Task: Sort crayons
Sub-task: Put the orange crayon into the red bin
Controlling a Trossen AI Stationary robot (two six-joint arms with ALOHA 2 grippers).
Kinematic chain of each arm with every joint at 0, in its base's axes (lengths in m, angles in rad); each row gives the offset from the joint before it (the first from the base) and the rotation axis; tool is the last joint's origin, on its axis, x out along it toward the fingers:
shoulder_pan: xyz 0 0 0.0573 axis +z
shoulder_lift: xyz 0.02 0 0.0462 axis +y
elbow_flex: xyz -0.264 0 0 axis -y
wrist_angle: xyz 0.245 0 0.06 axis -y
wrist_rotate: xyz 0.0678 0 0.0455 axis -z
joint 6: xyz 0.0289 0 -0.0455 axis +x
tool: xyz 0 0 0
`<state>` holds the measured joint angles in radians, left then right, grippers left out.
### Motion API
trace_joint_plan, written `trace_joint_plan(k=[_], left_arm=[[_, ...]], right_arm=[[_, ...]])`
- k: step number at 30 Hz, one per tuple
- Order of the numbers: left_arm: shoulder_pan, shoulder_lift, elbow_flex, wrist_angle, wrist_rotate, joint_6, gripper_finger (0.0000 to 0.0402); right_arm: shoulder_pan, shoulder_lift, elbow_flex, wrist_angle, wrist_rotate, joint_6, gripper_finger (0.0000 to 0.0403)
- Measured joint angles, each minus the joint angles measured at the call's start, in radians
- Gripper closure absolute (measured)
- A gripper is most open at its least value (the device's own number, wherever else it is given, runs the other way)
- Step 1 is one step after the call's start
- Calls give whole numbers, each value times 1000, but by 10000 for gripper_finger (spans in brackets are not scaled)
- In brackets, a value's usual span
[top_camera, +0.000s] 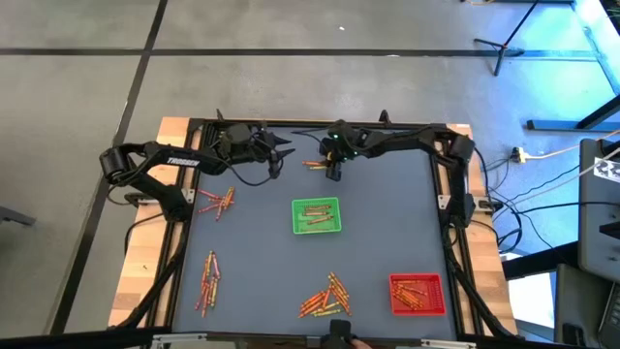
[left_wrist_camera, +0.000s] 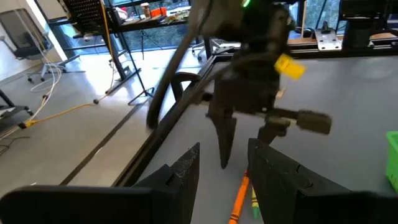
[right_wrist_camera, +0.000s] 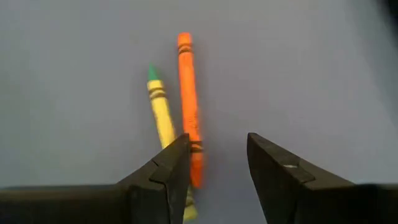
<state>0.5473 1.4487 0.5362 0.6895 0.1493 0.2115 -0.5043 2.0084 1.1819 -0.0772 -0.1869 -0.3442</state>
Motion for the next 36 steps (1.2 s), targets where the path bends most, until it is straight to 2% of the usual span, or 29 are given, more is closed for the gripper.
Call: trace_joint_plan(k=[4,17,22,31,36], left_arm=[[-16,0,0,0,-6,0,282],[-31,0,0,8,-11,0,282],[-31,0,0,8,-11,0,282],[-31,0,0,8,-11,0,282],[-31,0,0,8,-11,0,282]], right_arm=[[10,22,43,-77,13,-55,247],[14,24,47,-95,37,-207,247],[14,24,44,-68,36,-218,247],[5,25,43,-55,-16,-275,248],[-7,31,43,-73,-44,-289,285]])
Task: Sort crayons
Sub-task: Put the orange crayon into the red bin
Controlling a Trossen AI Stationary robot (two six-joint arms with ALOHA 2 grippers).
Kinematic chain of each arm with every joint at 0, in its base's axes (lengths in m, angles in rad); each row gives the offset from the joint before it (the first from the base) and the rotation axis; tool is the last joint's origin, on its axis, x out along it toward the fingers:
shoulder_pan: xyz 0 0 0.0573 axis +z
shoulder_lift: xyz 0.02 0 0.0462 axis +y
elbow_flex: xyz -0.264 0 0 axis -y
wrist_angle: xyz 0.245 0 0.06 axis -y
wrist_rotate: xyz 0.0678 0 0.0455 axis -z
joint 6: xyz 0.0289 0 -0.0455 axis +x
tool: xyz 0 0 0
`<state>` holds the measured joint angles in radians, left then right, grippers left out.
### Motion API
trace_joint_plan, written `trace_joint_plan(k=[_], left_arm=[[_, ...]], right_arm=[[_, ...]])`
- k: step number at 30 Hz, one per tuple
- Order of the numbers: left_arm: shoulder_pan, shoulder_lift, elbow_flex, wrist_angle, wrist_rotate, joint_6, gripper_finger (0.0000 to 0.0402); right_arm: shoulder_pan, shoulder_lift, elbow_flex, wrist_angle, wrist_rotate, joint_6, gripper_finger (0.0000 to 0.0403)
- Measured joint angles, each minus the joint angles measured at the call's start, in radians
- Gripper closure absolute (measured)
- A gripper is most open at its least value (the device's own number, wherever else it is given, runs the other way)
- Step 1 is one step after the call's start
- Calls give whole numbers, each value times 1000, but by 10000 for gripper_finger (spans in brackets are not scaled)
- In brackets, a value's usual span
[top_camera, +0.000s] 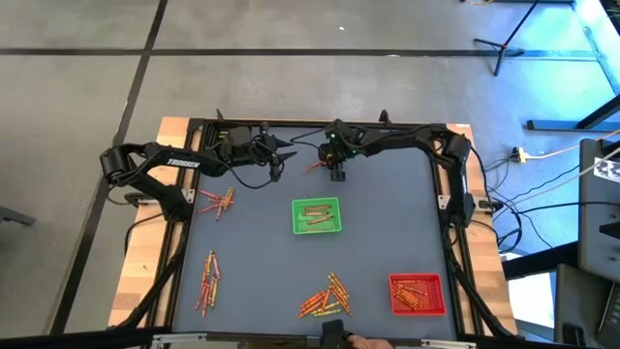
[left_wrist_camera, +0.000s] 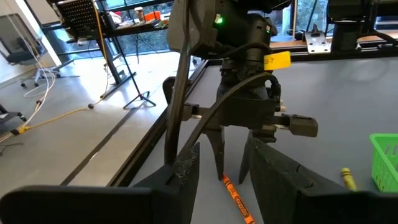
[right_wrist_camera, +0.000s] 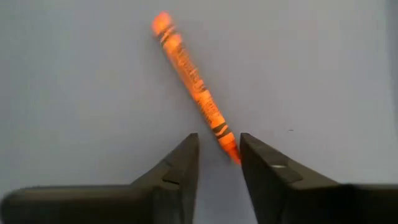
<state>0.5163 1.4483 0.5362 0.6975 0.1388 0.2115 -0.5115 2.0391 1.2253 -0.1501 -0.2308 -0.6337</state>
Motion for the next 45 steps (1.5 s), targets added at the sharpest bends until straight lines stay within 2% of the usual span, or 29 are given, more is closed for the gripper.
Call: trace_joint_plan(k=[7,9,20,32,39,42,45], left_arm=[[0,0,0,-1,0,0,282],[0,0,0,0,0,0,282],[0,0,0,-1,0,0,282],[0,0,0,-1,1,1,282],[0,0,0,-2,1,1,282],[0,0,0,-1,1,1,282],[0,0,0,-1,1,1,282]], right_arm=[[2,2,1,-9,17,-8,384],[2,2,2,-12,25,-14,396],[13,-9,3,-46,60,30,398],[91,-169,-1,-345,150,107,403],[98,-185,-10,-464,153,212,402],[98,-170,-31,-444,150,255,393],[98,-154,-31,-434,142,268,364]])
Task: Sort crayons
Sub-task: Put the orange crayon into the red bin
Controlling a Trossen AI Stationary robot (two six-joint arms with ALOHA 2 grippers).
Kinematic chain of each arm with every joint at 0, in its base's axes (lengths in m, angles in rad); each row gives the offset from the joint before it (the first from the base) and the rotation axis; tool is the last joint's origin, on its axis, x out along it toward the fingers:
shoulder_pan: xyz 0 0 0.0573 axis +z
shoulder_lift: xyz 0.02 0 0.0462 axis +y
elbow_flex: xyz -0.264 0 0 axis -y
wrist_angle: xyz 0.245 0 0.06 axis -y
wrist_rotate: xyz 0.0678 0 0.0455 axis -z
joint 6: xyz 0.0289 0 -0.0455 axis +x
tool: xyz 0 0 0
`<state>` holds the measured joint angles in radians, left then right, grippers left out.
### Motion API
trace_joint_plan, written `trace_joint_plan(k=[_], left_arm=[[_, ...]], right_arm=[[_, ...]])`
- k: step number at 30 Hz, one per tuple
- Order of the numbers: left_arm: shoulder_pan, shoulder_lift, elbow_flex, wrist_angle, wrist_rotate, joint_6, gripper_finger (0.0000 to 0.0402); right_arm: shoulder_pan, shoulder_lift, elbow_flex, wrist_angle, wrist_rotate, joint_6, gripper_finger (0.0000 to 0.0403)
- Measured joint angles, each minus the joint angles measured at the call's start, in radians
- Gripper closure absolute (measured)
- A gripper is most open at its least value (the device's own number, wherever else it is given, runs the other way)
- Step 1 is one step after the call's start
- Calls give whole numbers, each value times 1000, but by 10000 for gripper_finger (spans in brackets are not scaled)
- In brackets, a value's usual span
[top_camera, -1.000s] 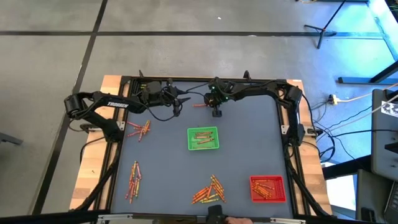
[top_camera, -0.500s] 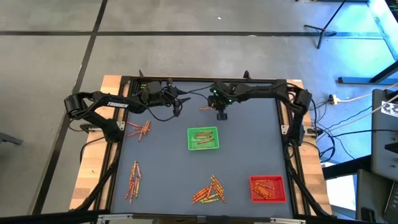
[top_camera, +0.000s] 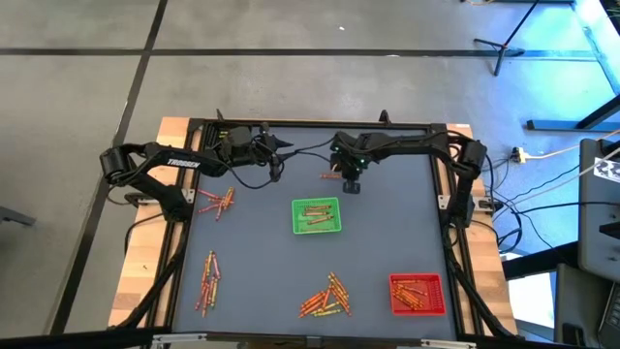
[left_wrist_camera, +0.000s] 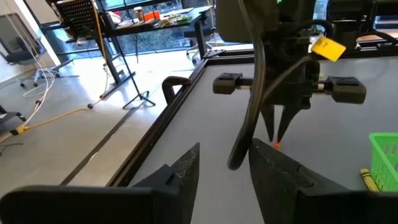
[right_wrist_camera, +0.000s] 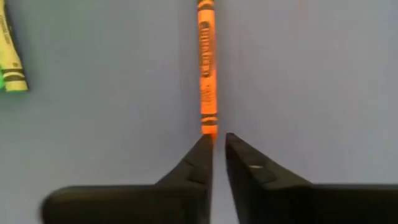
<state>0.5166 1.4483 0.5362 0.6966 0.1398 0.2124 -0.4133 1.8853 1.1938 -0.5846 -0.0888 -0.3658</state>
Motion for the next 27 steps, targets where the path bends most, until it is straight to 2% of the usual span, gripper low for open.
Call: trace_joint_plan(k=[4,7,12,19,27], left_arm=[[0,0,0,1,0,0,282],[0,0,0,1,0,0,282],[0,0,0,1,-1,0,282],[0,0,0,0,-1,1,282],[0,0,0,1,0,1,282]], right_arm=[[0,0,0,67,-5,1,303],[0,1,1,119,-48,22,266],[1,43,1,120,-114,23,246],[2,81,6,134,-87,15,279],[3,83,5,129,-53,-30,389]])
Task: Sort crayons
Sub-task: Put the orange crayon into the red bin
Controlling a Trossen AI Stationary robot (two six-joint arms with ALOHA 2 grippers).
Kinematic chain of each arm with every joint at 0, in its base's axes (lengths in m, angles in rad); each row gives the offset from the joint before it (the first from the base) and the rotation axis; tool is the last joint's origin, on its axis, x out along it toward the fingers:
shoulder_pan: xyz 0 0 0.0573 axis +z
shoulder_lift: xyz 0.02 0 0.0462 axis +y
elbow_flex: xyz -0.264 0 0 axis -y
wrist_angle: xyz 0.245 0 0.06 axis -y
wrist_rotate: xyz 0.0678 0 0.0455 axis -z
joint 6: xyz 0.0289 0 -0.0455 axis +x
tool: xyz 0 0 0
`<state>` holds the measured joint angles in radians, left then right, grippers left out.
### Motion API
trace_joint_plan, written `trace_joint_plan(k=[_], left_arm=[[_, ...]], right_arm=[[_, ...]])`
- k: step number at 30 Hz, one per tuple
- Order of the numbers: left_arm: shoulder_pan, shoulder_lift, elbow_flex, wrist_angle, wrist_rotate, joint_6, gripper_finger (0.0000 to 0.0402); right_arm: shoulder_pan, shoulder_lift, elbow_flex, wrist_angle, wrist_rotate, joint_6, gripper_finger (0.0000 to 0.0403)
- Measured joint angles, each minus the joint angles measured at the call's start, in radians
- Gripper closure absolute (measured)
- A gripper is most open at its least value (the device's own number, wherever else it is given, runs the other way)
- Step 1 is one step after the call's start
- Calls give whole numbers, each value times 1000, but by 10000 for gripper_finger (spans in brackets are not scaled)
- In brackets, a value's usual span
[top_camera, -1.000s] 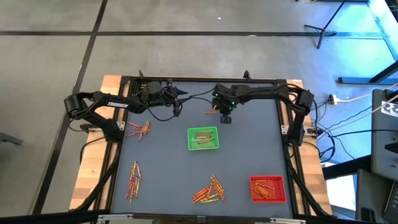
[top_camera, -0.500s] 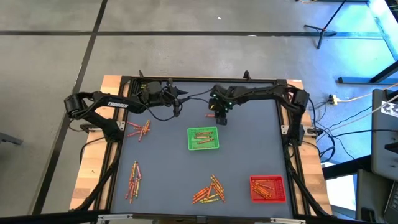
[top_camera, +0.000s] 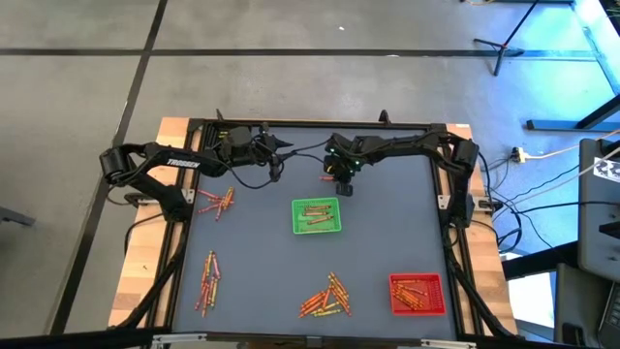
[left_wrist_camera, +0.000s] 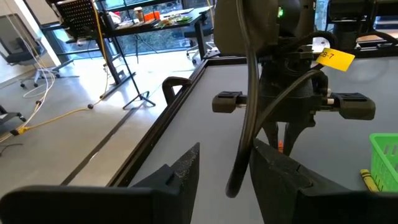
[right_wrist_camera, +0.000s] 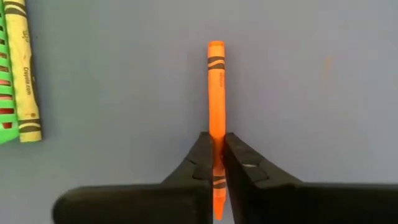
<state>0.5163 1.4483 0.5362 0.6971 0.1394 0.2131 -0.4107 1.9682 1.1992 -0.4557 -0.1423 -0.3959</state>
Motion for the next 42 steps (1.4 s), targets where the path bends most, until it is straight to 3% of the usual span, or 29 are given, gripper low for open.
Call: trace_joint_plan(k=[5,11,17,24,29,37,42], left_arm=[[0,0,0,2,0,0,282],[0,0,0,12,0,0,282],[0,0,0,15,9,0,282],[-48,0,0,15,34,-1,282],[-111,0,0,15,33,-1,282],[-212,0,0,20,-75,-2,282],[-261,0,0,22,-78,-2,282]], right_arm=[[13,-40,-4,-27,32,4,380],[63,-182,-6,-188,57,46,396],[162,-312,-6,-363,46,140,385],[316,-442,-8,-482,57,270,392],[439,-561,-93,-482,68,390,388],[683,-776,-265,-473,61,691,387],[844,-841,-302,-459,33,882,387]])
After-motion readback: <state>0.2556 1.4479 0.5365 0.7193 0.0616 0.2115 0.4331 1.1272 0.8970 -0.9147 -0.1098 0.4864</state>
